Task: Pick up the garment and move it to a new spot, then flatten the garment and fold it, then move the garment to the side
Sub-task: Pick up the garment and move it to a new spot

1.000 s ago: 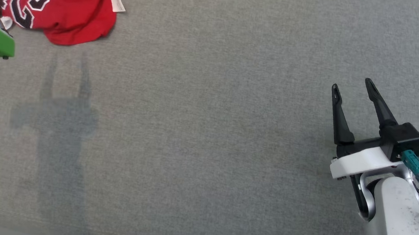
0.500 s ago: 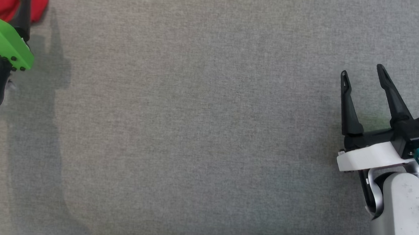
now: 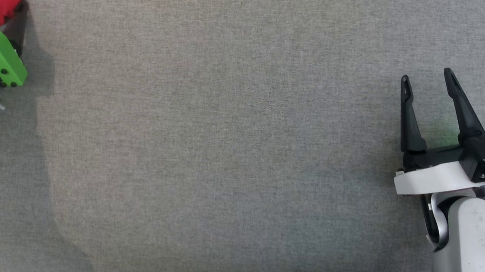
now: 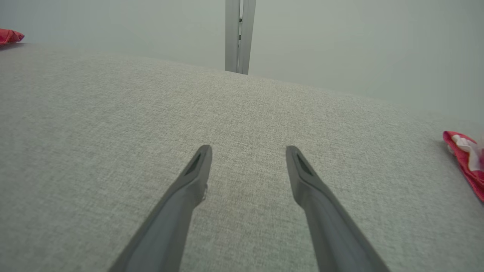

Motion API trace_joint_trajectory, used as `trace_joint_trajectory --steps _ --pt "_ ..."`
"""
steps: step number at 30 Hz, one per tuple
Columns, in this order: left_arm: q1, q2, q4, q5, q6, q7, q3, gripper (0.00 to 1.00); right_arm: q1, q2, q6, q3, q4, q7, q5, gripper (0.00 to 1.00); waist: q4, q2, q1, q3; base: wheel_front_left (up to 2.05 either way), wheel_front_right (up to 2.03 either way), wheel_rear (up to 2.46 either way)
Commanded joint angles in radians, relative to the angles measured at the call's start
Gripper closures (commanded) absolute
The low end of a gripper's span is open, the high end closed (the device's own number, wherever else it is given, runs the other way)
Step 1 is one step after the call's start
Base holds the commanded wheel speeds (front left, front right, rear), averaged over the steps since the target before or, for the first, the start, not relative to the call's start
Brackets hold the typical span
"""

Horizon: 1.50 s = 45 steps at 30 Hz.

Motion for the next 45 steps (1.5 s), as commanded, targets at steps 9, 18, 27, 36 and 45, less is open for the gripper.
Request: trace_joint_trajectory --steps 9,18,27,36,45 --pt "-0.041 0.019 0.052 0.022 0.009 -0.112 0.006 1.00 -0.011 -0.003 -0.002 -0.012 0.005 -0.008 -0.007 0.00 -0.002 0.0000 -0.0001 -0.011 0.00 0.00 0.00" --pt "-0.069 0.059 0.046 0.070 0.004 -0.221 -0.018 1.00 -0.006 -0.003 -0.002 -0.004 0.052 -0.024 0.025 0.00 -0.002 0.0000 -0.0001 -0.095 0.00 0.00 0.00" --pt "-0.127 0.110 -0.054 0.163 0.001 -0.236 -0.098 1.00 0.033 -0.003 -0.002 -0.003 0.142 -0.041 0.081 0.00 -0.018 0.0000 -0.0001 -0.279 0.00 0.00 0.00" --pt "-0.204 0.081 -0.205 0.204 -0.002 -0.173 -0.185 1.00 0.081 -0.003 -0.002 -0.011 0.171 -0.042 0.154 0.00 -0.073 0.0000 -0.0001 -0.442 0.00 0.00 0.00" --pt "-0.308 -0.041 -0.308 0.177 -0.003 -0.146 -0.255 1.00 0.102 -0.003 -0.002 -0.034 0.169 -0.042 0.187 0.00 -0.139 0.0000 -0.0001 -0.485 0.00 0.00 0.00"
